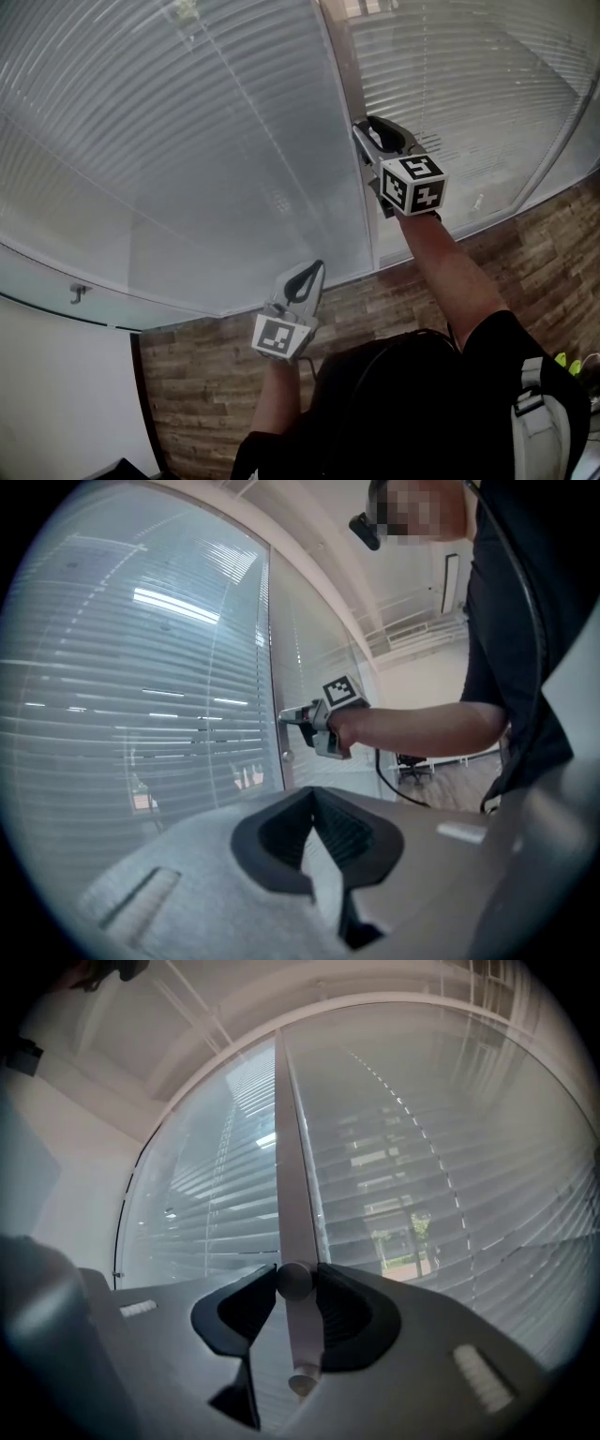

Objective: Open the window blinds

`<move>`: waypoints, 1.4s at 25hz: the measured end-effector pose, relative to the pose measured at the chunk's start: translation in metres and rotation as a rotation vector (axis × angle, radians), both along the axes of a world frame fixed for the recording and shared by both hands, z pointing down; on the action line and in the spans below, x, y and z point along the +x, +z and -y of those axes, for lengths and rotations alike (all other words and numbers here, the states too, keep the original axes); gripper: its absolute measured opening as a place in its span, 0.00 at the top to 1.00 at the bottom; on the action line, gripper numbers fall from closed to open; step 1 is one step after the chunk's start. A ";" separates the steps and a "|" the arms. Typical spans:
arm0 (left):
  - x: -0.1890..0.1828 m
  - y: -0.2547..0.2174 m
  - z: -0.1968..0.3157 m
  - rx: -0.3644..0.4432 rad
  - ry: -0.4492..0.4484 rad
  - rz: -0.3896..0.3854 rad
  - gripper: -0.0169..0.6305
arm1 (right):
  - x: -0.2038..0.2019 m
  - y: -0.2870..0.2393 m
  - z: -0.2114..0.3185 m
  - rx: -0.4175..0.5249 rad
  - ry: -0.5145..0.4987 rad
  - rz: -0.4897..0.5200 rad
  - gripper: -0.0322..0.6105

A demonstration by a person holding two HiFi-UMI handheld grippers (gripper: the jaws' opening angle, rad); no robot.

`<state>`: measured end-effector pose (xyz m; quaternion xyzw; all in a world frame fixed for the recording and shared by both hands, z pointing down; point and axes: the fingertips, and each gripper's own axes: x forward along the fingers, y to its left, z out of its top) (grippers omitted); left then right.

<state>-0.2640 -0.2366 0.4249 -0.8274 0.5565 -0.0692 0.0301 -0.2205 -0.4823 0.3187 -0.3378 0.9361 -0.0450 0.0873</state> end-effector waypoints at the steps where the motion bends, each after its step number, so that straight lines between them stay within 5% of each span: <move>1: 0.000 -0.001 0.000 -0.002 -0.002 0.002 0.97 | 0.000 0.000 0.000 -0.010 -0.001 0.012 0.74; 10: -0.003 -0.003 -0.002 -0.004 -0.008 0.020 0.97 | 0.001 0.000 0.001 -0.048 0.012 0.067 0.74; 20: 0.001 -0.003 0.000 -0.002 0.003 0.022 0.97 | -0.001 0.000 0.000 0.020 0.004 -0.028 0.72; 22: 0.002 -0.002 0.001 -0.003 0.007 0.019 0.97 | 0.001 0.002 -0.001 0.059 -0.002 -0.073 0.65; 27: 0.006 0.002 0.004 0.004 0.023 0.015 0.97 | 0.008 0.005 -0.006 0.221 0.009 -0.284 0.62; 35: 0.016 0.000 0.007 -0.001 0.052 0.003 0.97 | -0.004 0.000 -0.022 0.650 0.043 -0.876 0.61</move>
